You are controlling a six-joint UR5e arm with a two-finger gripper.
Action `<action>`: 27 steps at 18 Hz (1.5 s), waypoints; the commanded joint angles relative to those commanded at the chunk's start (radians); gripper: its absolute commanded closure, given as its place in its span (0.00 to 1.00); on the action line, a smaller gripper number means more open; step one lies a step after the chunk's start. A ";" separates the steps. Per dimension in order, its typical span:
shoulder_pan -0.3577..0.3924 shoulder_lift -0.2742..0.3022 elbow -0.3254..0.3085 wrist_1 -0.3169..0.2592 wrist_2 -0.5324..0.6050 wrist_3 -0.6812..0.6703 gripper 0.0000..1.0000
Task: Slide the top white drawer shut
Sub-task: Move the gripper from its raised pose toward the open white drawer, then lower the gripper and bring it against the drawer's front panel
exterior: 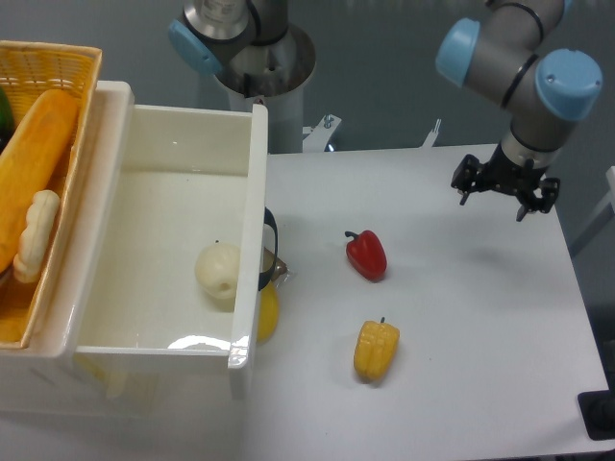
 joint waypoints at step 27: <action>-0.124 0.045 -0.006 -0.228 -0.354 -0.370 0.93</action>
